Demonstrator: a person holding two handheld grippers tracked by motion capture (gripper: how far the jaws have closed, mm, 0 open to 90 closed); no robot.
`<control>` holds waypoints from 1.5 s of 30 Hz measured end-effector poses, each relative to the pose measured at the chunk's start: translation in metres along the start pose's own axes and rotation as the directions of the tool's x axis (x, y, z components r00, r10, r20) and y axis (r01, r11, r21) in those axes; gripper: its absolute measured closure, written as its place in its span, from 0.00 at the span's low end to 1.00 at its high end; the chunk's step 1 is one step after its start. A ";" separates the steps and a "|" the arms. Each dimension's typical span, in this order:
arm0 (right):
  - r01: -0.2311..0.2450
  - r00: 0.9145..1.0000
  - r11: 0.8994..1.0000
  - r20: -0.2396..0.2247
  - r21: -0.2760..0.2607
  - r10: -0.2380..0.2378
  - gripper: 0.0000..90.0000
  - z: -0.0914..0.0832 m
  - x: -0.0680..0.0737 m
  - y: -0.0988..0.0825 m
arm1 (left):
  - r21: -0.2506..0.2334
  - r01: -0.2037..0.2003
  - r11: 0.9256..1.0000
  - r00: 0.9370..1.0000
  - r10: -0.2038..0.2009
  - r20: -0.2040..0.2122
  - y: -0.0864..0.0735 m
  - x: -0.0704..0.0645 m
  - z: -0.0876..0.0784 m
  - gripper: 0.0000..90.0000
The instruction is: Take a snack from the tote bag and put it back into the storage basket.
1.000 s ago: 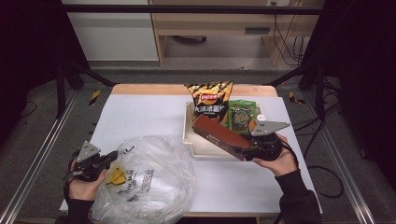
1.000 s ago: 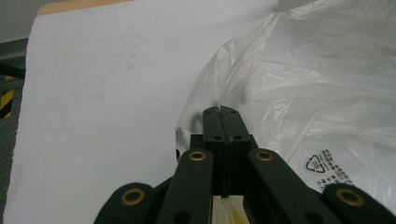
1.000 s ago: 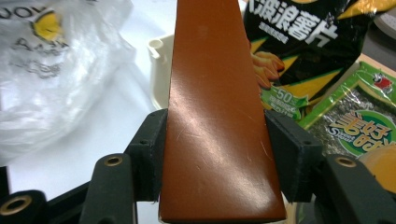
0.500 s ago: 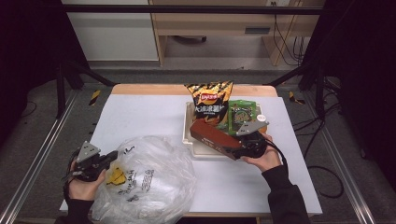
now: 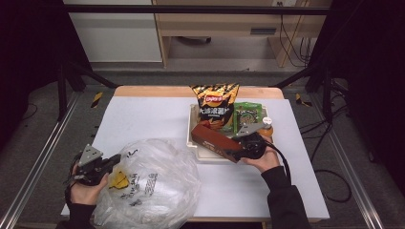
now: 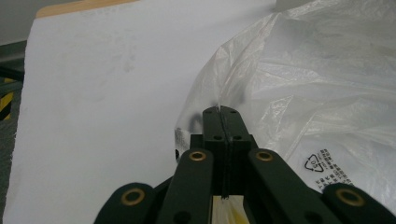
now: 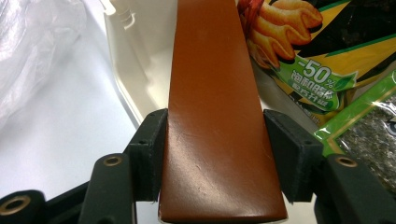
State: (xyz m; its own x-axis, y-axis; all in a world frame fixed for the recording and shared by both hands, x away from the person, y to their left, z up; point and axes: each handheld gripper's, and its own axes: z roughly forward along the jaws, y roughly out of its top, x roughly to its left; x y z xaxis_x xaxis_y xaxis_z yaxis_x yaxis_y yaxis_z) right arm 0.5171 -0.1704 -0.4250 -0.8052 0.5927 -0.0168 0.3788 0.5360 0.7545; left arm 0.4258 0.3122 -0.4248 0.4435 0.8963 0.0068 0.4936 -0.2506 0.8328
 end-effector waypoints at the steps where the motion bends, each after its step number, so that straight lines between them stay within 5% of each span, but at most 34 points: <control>1: 0.001 1.000 1.000 -0.002 -0.005 -0.001 0.48 0.000 0.000 0.000 | 0.000 0.000 1.000 1.000 0.000 0.000 0.000 0.000 0.000 1.00; 12: 0.005 1.000 1.000 0.019 -0.022 -0.005 0.47 0.003 0.003 0.001 | 0.003 0.001 1.000 1.000 -0.001 0.003 0.000 0.000 0.001 1.00; 16: -0.004 0.999 1.000 0.054 -0.028 0.005 0.40 0.001 0.008 0.001 | 0.003 -0.001 1.000 1.000 0.001 0.002 0.000 0.000 0.001 1.00; 21: 0.000 0.996 0.996 0.092 -0.086 0.008 0.37 -0.012 0.018 0.004 | 0.001 0.002 1.000 1.000 -0.002 0.003 0.000 0.000 0.000 1.00; 25: -0.029 0.992 0.983 0.119 -0.180 0.051 0.49 -0.026 0.030 0.001 | -0.002 0.003 1.000 1.000 -0.003 0.004 0.000 0.000 0.000 1.00; 30: -0.073 0.988 0.982 0.119 -0.176 0.095 0.76 -0.034 0.042 -0.011 | -0.003 0.001 1.000 1.000 -0.001 0.005 0.000 -0.001 0.000 1.00; 34: -0.109 0.975 0.984 0.177 -0.143 0.134 0.84 -0.029 0.040 -0.025 | -0.001 -0.003 1.000 1.000 0.003 0.004 0.000 -0.001 0.000 1.00; 40: -0.194 0.937 0.965 0.259 -0.173 0.235 0.94 -0.022 0.028 -0.037 | -0.007 0.002 1.000 1.000 -0.002 0.006 0.000 -0.001 -0.001 1.00; 45: -0.233 0.917 0.961 0.295 -0.150 0.268 0.98 -0.014 0.019 -0.047 | -0.010 0.002 1.000 1.000 -0.002 0.007 0.000 -0.001 -0.001 1.00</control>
State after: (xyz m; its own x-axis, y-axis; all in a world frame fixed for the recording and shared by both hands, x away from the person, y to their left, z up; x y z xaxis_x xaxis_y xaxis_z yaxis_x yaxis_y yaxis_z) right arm 0.4775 -0.1931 -0.4514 -0.5022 0.8647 -0.0069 0.4829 0.2871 0.8273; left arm 0.4248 0.3112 -0.4240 0.4473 0.8944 0.0011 0.4872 -0.2447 0.8383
